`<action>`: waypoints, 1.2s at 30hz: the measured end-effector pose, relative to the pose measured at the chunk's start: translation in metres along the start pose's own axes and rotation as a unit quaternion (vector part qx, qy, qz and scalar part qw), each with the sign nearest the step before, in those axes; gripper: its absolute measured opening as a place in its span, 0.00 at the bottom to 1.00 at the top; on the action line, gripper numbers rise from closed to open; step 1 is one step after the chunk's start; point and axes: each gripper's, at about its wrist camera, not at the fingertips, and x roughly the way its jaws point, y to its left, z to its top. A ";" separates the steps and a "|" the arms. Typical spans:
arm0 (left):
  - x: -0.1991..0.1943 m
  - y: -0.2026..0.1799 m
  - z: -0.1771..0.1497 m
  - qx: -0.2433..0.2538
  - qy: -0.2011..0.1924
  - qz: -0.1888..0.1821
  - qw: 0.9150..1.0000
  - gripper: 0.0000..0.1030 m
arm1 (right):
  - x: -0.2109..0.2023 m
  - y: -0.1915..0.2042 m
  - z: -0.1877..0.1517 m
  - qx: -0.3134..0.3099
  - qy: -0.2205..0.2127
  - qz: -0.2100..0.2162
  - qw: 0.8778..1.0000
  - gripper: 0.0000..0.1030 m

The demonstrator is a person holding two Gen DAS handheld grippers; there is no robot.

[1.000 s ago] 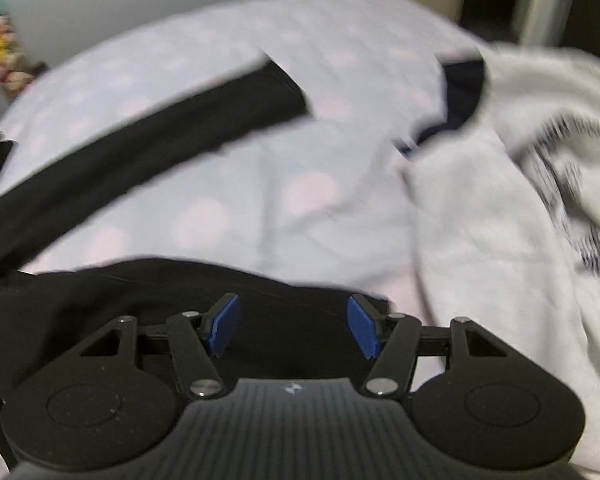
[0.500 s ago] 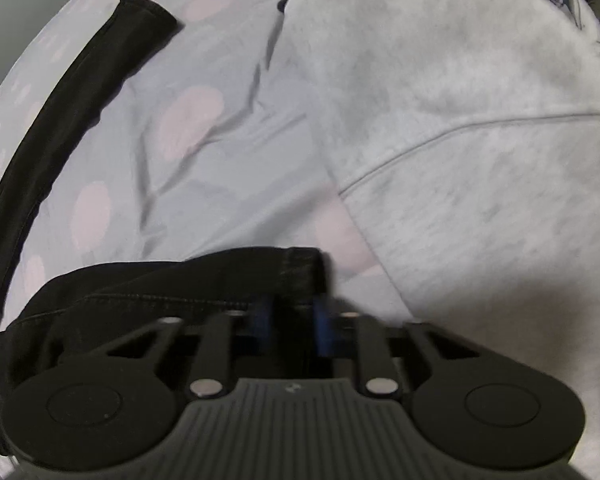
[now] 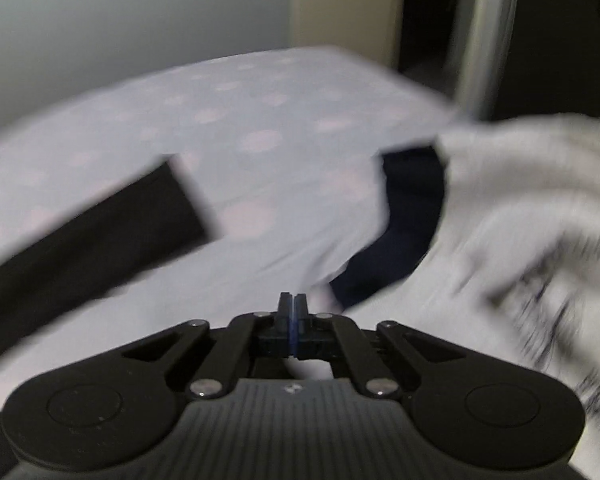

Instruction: Fold clothes

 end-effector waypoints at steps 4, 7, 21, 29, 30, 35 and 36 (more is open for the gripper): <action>-0.001 -0.010 0.002 0.035 0.000 0.005 0.999 0.51 | 0.026 -0.002 0.003 -0.011 0.022 -0.012 1.000 0.00; 0.001 -0.019 0.004 0.065 0.000 0.008 0.998 0.51 | 0.021 -0.013 -0.003 -0.011 0.035 0.036 0.999 0.07; 0.001 -0.024 0.000 0.071 -0.009 0.011 0.997 0.51 | 0.000 -0.054 -0.097 -0.025 0.212 0.105 0.971 0.42; -0.019 -0.026 0.018 0.096 0.004 -0.018 0.995 0.53 | 0.025 -0.070 -0.117 0.088 0.253 0.067 0.961 0.31; -0.023 -0.027 0.021 0.113 0.008 -0.023 0.993 0.53 | 0.023 -0.072 -0.116 0.097 0.251 0.057 0.962 0.14; -0.035 -0.035 0.026 0.227 0.037 -0.021 0.973 0.54 | -0.002 -0.077 -0.106 0.041 0.190 -0.039 0.980 0.00; -0.037 -0.036 0.025 0.250 0.042 -0.018 0.967 0.54 | -0.005 -0.080 -0.104 0.035 0.191 -0.029 0.981 0.00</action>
